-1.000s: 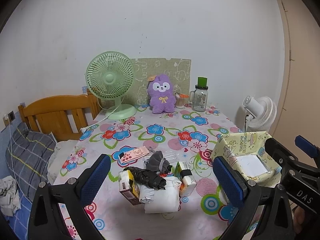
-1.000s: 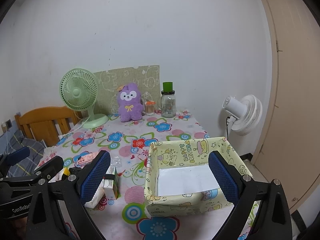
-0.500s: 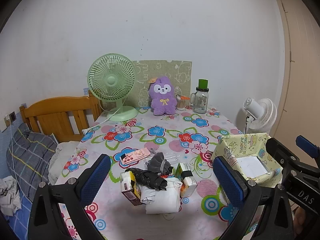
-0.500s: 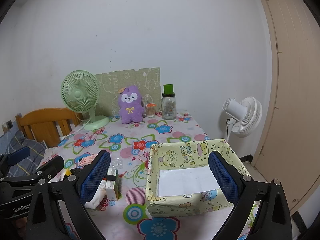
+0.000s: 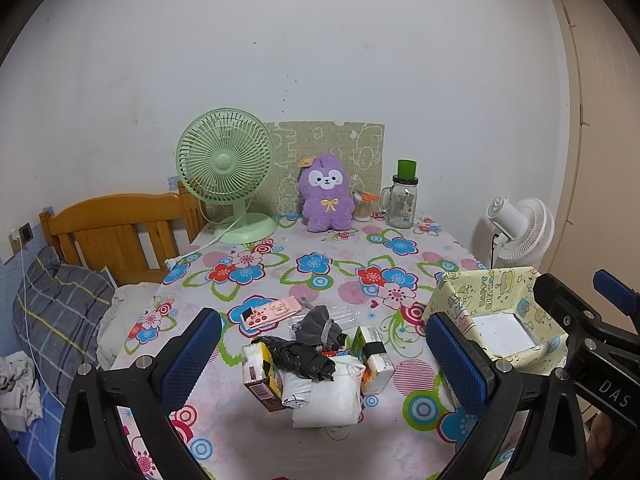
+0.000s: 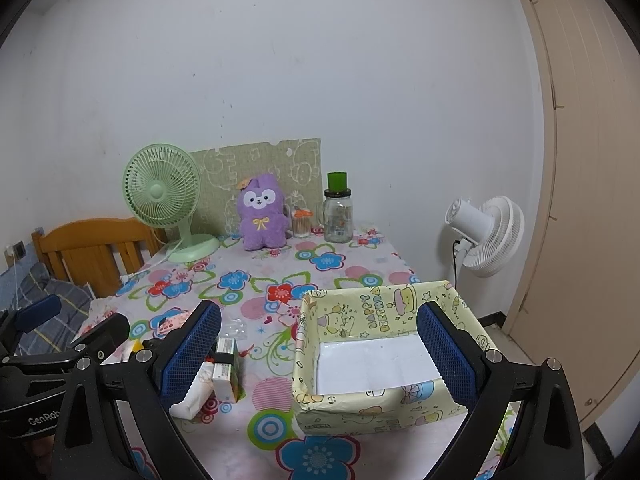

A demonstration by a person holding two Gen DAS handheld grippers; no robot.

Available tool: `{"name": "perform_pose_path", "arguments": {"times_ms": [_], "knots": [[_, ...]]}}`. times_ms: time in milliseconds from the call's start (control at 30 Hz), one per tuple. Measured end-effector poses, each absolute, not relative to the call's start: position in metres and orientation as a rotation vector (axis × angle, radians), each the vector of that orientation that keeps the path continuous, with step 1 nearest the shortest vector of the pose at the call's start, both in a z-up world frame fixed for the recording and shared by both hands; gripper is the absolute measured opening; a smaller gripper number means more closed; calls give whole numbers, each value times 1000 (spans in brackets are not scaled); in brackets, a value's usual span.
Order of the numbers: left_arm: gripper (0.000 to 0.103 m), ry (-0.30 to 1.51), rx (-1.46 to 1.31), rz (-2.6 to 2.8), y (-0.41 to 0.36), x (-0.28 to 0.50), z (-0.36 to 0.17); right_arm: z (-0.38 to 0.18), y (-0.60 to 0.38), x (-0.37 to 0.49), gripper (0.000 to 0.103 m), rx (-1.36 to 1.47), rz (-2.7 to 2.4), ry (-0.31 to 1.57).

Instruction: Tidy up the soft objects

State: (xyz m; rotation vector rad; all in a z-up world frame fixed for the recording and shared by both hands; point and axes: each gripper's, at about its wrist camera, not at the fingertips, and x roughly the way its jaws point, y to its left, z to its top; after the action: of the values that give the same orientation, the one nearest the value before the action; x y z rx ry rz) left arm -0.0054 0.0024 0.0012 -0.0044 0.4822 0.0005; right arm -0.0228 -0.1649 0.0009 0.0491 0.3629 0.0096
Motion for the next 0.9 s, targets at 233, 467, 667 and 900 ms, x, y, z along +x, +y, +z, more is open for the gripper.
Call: {"name": "perform_pose_path", "arguments": {"times_ms": [233, 467, 667, 900], "knots": [[102, 480, -5, 2, 3, -5, 2, 1, -165, -23, 100, 49, 10, 361], [102, 480, -4, 2, 3, -6, 2, 1, -165, -22, 100, 49, 10, 361], [102, 477, -6, 2, 3, -5, 2, 1, -165, -22, 100, 49, 8, 362], [102, 478, -6, 4, 3, -4, 1, 1, -165, -20, 100, 54, 10, 366]]}}
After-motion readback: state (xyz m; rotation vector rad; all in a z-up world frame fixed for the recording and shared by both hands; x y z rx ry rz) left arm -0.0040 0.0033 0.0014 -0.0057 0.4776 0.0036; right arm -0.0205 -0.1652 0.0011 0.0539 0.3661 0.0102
